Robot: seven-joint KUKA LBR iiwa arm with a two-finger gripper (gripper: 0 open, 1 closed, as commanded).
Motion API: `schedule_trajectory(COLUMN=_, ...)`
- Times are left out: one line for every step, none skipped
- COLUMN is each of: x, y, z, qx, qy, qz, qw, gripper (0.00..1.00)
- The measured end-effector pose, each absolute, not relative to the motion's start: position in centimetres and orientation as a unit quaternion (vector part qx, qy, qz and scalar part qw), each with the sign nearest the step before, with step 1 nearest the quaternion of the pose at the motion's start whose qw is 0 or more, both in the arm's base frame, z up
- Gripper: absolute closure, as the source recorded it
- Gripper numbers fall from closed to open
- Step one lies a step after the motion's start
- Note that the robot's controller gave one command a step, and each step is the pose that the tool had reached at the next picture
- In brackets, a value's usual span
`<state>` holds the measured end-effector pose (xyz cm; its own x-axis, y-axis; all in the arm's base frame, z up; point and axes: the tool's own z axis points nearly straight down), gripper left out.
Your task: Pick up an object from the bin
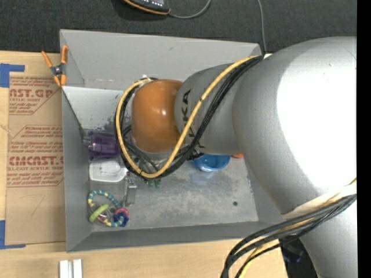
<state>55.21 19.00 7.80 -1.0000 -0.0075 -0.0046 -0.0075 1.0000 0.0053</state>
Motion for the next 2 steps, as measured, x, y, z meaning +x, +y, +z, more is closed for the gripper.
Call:
schedule_trajectory(x=48.2, y=24.6, z=7.2, qx=-0.05, qy=0.999, qz=0.008, qw=0.012, gripper=0.0)
schedule_trajectory(x=54.4, y=22.1, z=7.2, qx=0.018, qy=1.0, qz=0.005, qw=0.004, gripper=1.0)
